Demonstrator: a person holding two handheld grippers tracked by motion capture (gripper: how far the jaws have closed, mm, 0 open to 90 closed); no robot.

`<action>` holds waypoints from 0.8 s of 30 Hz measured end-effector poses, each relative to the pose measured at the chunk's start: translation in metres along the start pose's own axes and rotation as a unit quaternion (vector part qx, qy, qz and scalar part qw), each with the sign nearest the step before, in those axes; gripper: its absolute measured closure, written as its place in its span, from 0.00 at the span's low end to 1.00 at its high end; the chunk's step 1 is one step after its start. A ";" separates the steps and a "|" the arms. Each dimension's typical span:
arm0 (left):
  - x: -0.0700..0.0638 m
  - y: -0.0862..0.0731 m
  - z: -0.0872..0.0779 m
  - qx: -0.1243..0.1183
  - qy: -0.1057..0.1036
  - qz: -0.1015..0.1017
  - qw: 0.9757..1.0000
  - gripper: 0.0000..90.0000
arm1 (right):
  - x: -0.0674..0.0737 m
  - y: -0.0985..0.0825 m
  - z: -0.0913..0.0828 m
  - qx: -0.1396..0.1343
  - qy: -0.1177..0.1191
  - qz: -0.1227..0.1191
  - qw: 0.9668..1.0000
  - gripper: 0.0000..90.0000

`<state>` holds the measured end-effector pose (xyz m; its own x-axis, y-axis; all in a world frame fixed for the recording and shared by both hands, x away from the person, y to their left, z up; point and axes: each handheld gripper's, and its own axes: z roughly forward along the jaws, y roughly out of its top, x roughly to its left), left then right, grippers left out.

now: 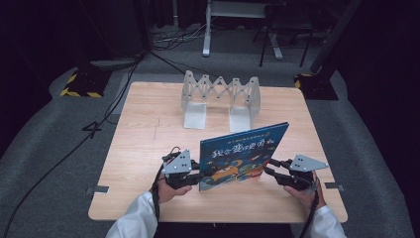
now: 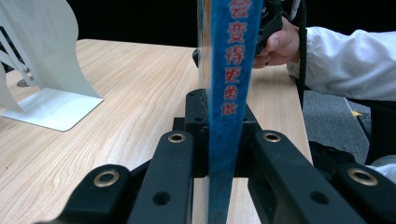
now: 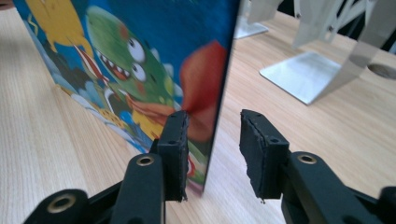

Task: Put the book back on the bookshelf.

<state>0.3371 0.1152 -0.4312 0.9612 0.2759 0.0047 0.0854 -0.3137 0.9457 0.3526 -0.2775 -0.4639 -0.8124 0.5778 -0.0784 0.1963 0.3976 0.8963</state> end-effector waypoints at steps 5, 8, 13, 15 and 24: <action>0.001 -0.001 0.001 -0.005 0.014 -0.002 1.000 0.90 | 0.005 0.008 0.008 -0.012 0.006 -0.007 1.000 0.69; 0.003 -0.003 0.001 -0.010 0.024 -0.011 1.000 0.89 | 0.005 0.011 0.013 -0.009 -0.004 -0.001 1.000 0.69; 0.000 -0.002 0.008 -0.002 0.039 0.003 0.999 0.86 | 0.004 0.009 0.013 -0.016 -0.003 0.005 1.000 0.70; -0.002 -0.001 0.012 0.004 0.050 0.007 0.999 0.84 | 0.004 0.009 0.013 -0.017 -0.004 0.005 1.000 0.70; -0.003 0.000 0.016 -0.015 0.058 0.003 0.998 0.82 | 0.007 0.009 0.014 -0.014 0.003 -0.006 1.000 0.73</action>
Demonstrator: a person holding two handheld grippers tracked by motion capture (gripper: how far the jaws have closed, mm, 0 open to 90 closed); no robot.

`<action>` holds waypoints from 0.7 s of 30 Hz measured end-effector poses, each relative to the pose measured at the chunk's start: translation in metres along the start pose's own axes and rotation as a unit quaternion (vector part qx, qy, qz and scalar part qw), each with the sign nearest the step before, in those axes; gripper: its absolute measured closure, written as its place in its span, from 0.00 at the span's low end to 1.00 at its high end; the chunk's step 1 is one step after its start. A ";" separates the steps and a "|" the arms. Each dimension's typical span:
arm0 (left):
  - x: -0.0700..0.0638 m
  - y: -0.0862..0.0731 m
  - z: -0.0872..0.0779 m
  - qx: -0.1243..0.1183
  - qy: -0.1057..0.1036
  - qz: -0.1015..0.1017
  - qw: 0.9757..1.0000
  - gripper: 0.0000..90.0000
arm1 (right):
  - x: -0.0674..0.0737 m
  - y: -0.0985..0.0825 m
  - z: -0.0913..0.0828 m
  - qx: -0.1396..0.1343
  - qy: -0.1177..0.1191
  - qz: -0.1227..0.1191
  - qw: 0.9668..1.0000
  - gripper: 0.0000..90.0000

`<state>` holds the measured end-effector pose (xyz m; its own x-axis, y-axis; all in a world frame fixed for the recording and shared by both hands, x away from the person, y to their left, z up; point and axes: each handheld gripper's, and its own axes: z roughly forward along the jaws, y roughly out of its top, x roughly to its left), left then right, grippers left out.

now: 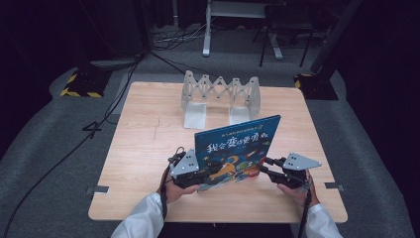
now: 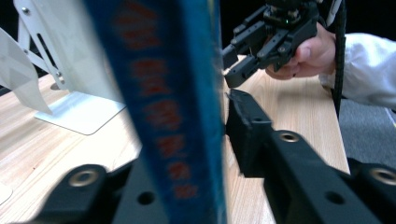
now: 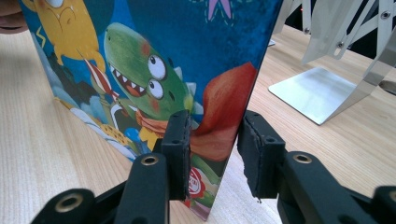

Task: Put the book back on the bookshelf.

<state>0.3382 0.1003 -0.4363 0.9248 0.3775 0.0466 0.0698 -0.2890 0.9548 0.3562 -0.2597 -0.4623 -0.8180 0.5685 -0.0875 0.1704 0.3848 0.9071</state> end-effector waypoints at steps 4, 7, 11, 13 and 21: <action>0.001 -0.001 -0.001 -0.007 -0.004 -0.005 1.000 0.84 | 0.000 -0.001 0.000 -0.001 0.000 0.003 1.000 0.73; 0.001 -0.002 -0.002 -0.012 -0.021 -0.011 1.000 0.88 | 0.001 -0.001 0.001 0.006 -0.002 0.003 1.000 0.70; 0.000 -0.001 -0.002 -0.013 -0.013 -0.005 1.000 0.89 | 0.004 -0.005 0.007 0.032 -0.012 -0.011 0.999 0.61; 0.000 -0.002 -0.002 -0.015 -0.014 -0.008 1.000 0.90 | 0.004 -0.007 0.007 0.038 -0.010 -0.012 0.999 0.62; -0.004 0.000 -0.002 -0.012 -0.009 0.013 1.000 0.92 | 0.002 -0.014 0.003 0.043 -0.010 0.000 0.999 0.62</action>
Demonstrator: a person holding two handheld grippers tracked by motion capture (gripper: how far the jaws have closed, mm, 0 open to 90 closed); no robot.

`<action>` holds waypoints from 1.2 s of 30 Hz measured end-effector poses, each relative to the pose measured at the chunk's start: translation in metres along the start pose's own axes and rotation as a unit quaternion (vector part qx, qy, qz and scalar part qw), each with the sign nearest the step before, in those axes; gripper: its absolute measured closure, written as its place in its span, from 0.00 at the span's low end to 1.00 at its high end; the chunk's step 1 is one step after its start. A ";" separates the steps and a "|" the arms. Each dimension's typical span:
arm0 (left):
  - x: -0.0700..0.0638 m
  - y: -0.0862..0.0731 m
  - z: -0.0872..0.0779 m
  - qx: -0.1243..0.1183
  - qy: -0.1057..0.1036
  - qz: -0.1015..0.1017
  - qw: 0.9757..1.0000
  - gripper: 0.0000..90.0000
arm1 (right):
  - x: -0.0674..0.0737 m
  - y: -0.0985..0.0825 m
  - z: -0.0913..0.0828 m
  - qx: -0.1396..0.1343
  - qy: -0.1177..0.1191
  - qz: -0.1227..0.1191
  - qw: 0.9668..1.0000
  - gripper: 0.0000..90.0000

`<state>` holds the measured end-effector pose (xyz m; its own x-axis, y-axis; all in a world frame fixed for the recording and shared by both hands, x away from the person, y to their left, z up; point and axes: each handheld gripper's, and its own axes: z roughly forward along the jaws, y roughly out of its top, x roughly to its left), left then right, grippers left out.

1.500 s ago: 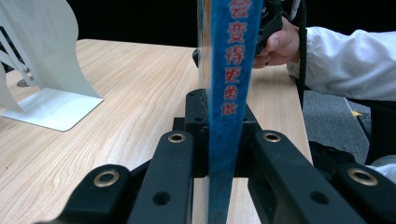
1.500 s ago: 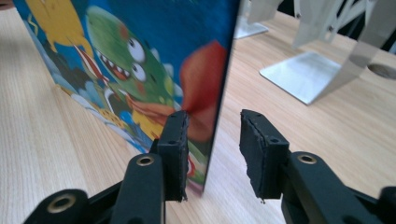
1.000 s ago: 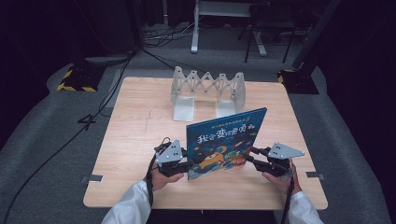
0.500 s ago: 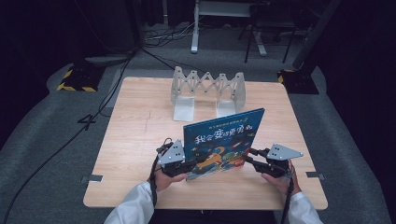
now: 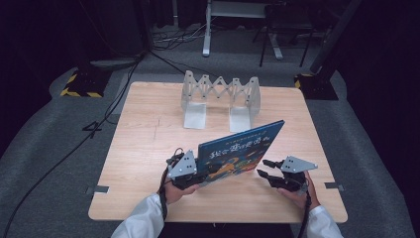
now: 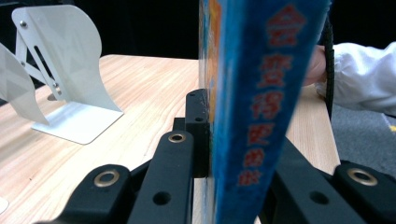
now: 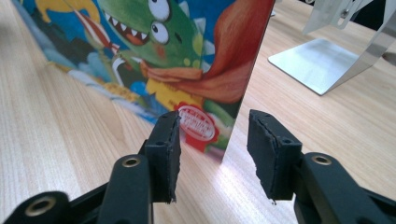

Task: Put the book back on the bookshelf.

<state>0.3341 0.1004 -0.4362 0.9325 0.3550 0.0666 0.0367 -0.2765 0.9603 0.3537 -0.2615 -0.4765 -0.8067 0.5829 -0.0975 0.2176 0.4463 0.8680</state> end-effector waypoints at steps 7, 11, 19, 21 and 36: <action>0.001 -0.001 -0.002 -0.005 0.009 -0.007 1.000 0.92 | 0.001 0.001 0.000 -0.004 0.002 0.000 1.000 0.63; 0.001 0.002 -0.004 -0.005 0.021 0.000 1.000 0.92 | 0.000 -0.001 0.000 -0.001 0.002 0.002 1.000 0.62; 0.004 0.008 -0.012 0.002 0.047 0.005 0.999 0.92 | -0.002 -0.005 -0.001 0.008 0.003 0.005 1.000 0.60; 0.004 0.010 -0.014 0.003 0.053 0.006 0.999 0.92 | -0.003 -0.006 -0.001 0.012 0.003 0.007 1.000 0.60; 0.012 0.021 -0.030 0.024 0.118 0.034 0.992 0.92 | -0.005 -0.011 0.002 0.030 0.007 0.012 0.999 0.59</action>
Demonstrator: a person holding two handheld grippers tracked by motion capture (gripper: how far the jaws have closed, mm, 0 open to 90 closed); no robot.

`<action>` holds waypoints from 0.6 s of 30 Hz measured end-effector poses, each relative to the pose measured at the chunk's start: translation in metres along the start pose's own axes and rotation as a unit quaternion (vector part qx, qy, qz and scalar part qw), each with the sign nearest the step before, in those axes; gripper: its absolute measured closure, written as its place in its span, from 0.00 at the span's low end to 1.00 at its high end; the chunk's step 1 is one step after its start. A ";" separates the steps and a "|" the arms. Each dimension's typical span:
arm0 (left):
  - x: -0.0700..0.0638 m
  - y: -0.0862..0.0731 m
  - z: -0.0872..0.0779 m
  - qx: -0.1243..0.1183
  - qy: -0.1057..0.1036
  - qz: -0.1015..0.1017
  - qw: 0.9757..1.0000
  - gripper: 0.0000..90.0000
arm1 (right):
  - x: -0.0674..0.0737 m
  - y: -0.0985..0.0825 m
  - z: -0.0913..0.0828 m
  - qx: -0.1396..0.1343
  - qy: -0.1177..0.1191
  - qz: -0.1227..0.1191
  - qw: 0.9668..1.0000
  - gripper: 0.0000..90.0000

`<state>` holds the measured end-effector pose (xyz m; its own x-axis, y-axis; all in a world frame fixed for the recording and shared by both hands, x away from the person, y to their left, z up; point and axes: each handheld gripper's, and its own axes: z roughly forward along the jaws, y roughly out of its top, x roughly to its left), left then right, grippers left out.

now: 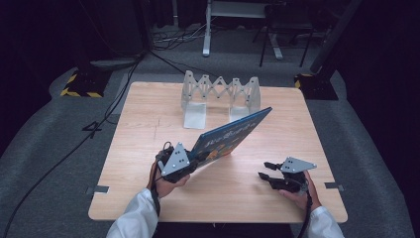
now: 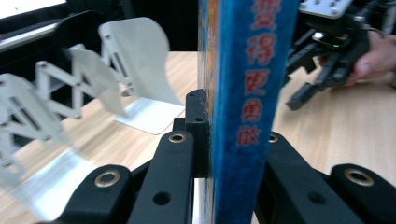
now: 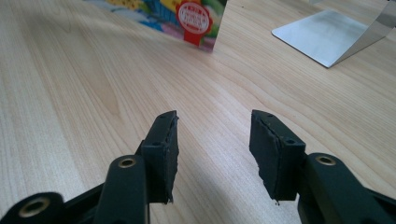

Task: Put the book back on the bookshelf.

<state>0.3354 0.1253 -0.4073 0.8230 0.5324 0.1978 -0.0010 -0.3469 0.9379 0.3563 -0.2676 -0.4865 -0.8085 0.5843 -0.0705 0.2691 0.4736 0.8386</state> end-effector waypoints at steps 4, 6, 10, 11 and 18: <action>0.010 0.002 -0.009 -0.005 0.025 -0.008 1.000 0.92 | -0.002 -0.002 0.001 0.006 0.000 0.004 1.000 0.59; 0.014 0.002 -0.012 -0.004 0.035 -0.008 0.999 0.92 | -0.002 -0.002 0.001 0.006 0.001 0.005 1.000 0.58; 0.021 0.001 -0.018 -0.004 0.048 -0.015 0.999 0.92 | -0.003 -0.003 0.000 0.006 -0.001 0.006 1.000 0.58; 0.023 0.001 -0.020 -0.005 0.050 -0.016 0.999 0.92 | -0.003 -0.003 0.000 0.006 -0.001 0.006 1.000 0.58; 0.033 -0.002 -0.029 -0.006 0.072 -0.026 0.997 0.92 | -0.005 -0.004 -0.002 0.001 -0.001 0.013 1.000 0.54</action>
<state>0.3465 0.1661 -0.3944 0.7322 0.6550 0.1867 0.0315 -0.3063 0.9514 0.3586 -0.2736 -0.4882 -0.8000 0.5979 -0.0499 0.2907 0.4591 0.8395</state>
